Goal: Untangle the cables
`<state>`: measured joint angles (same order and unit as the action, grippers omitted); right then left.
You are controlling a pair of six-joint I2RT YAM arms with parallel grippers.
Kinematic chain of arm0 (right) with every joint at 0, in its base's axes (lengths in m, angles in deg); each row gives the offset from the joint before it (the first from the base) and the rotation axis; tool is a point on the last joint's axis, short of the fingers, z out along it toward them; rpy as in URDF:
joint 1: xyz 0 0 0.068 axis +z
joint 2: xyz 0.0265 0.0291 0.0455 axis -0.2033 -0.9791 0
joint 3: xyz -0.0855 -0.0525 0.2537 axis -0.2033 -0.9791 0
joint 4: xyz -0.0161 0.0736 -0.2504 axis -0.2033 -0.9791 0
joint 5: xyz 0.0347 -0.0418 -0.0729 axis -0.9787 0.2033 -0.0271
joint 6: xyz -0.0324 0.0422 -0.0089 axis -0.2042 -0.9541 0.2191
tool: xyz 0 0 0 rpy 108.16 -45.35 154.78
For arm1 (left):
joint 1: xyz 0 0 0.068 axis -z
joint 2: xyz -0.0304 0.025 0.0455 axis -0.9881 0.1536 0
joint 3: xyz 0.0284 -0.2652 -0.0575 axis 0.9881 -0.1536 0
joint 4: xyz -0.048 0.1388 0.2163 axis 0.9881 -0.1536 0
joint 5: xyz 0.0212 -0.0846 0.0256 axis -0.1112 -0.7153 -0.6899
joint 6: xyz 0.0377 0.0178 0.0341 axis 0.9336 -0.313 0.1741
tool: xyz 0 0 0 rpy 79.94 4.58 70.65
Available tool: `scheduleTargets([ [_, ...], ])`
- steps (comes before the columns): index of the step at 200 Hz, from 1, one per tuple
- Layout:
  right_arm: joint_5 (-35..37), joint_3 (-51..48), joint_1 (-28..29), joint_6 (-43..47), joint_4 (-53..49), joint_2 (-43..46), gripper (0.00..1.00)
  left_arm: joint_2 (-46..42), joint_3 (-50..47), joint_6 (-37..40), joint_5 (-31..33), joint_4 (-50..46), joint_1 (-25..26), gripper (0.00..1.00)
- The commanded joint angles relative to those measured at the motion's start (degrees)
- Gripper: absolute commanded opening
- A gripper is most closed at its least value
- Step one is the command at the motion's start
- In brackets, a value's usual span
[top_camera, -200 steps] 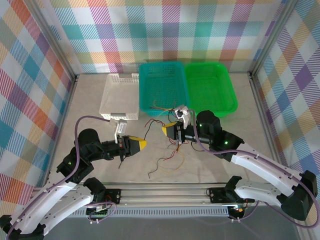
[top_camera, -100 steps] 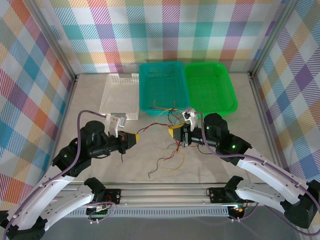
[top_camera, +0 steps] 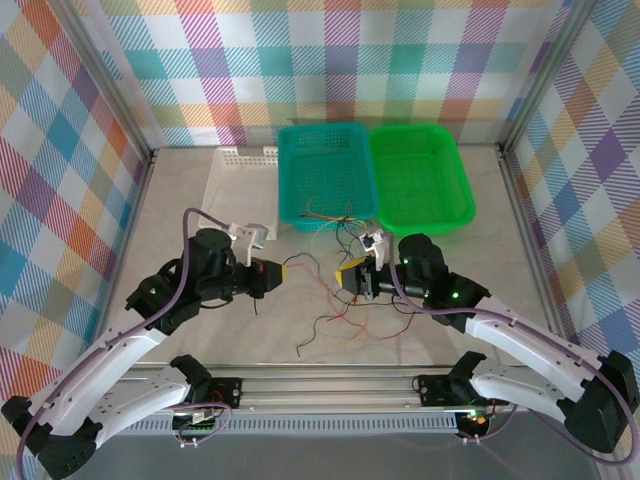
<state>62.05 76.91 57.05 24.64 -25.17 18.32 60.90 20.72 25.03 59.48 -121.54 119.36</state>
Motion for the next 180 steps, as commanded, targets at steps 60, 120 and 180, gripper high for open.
scheduleTargets([
  [60,3.4,-2.7,-0.3,2.8,8.4,-9.3,0.46,2.9,0.8,-1.7,-3.6,5.7,0.0,0.00],
  [120,-3.9,-6.4,0.4,0.2,22.2,-17.3,0.50,3.3,2.0,-2.9,-2.8,7.0,0.4,0.00],
  [180,-2.4,-6.8,3.0,3.2,24.0,-21.0,0.51,4.3,2.6,-3.1,-2.7,7.4,0.5,0.00],
])
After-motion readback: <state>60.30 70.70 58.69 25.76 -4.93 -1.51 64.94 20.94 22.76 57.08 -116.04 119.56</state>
